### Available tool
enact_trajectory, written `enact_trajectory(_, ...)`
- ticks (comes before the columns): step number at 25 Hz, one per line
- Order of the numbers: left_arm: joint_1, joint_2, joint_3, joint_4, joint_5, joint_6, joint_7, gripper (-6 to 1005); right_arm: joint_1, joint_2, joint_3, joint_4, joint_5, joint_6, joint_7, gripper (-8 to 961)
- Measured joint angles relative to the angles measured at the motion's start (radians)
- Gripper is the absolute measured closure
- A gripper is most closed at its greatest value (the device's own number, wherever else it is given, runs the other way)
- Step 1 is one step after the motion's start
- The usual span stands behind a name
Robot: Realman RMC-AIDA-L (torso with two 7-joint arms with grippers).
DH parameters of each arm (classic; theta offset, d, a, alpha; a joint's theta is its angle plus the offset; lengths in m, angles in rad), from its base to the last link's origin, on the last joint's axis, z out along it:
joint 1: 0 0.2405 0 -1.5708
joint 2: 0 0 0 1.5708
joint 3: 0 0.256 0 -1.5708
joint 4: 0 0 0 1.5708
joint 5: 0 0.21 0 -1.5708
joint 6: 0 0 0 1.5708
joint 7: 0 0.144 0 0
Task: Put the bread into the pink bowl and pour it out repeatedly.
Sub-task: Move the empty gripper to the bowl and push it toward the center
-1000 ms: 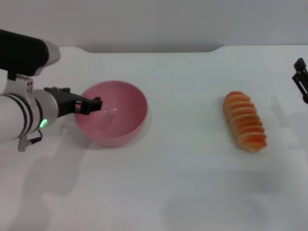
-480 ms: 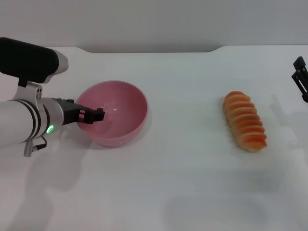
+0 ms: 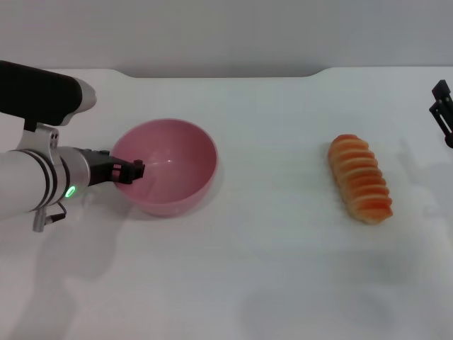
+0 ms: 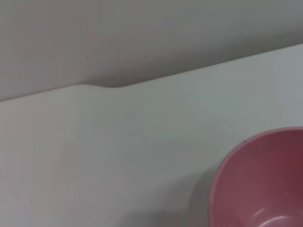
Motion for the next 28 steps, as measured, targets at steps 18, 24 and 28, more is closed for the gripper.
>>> enact_trajectory(18,-0.01,-0.001,0.008,-0.003,-0.005,0.002,0.003,897,-0.005,0.0,0.0,-0.006,0.0,-0.001,0.0,139)
enact_trajectory(24,-0.01,0.0,0.007,0.003,-0.007,-0.002,0.003,928,-0.012,-0.001,0.0,-0.02,-0.006,0.004,0.0,139)
enact_trajectory(28,-0.008,0.002,-0.007,0.044,-0.008,-0.024,0.003,934,-0.061,-0.022,0.014,-0.152,-0.096,0.109,0.079,139)
